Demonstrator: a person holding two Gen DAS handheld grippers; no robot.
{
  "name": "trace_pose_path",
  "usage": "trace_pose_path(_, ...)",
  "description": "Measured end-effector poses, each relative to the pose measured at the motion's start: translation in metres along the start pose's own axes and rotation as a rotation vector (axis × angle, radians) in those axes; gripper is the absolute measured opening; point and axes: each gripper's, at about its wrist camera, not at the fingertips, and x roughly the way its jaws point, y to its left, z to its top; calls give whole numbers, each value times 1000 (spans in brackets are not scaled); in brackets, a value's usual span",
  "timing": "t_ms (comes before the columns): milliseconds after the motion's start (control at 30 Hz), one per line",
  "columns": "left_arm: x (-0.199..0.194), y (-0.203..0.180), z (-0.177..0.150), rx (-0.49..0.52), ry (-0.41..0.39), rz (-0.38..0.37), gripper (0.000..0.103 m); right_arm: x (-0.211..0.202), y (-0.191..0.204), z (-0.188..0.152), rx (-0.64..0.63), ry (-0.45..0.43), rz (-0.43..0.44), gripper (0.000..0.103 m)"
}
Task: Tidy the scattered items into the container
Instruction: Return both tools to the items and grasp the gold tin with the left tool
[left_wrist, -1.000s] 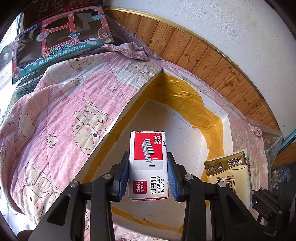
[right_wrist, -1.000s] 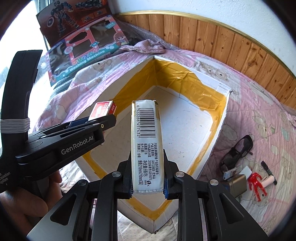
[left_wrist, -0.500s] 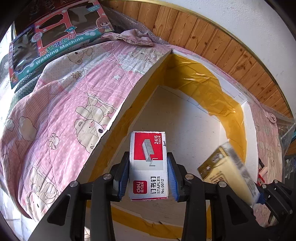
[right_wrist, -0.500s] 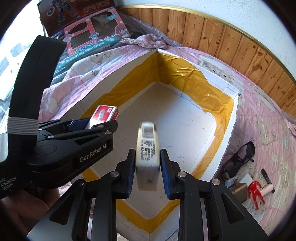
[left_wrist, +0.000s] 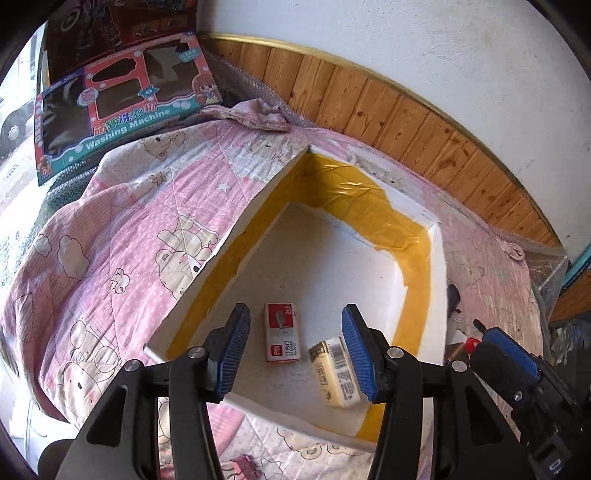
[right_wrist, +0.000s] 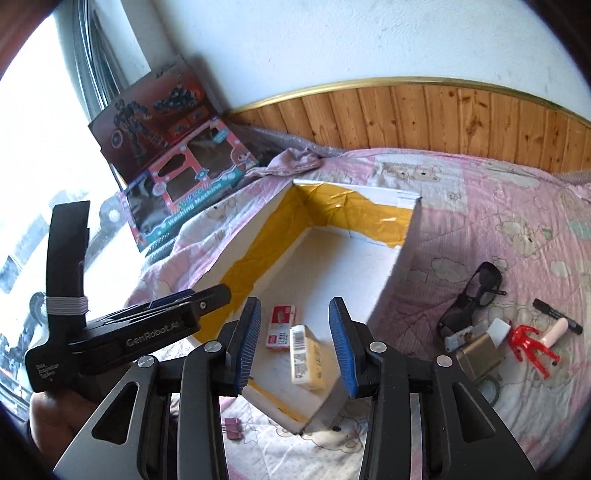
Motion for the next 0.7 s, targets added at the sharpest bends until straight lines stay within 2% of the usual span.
trace_pose_path(167, -19, -59, -33, 133, -9, -58, 53, -31, -62, -43, 130, -16, -104, 41)
trace_pose_path(333, -7, -115, -62, 218, 46, -131, 53, -47, -135, -92, 282, 18, -203, 41)
trace_pose_path(500, 9, -171, -83, 329, 97, -184, 53, -46, -181, -119, 387, 57, -219, 43)
trace_pose_path(567, 23, -191, -89, 379, 133, -200, 60, -42, -191, -123, 410, 68, -212, 43)
trace_pose_path(700, 59, -216, -94, 422, 185, -195, 60, -32, -200, -124, 411, 93, -193, 43)
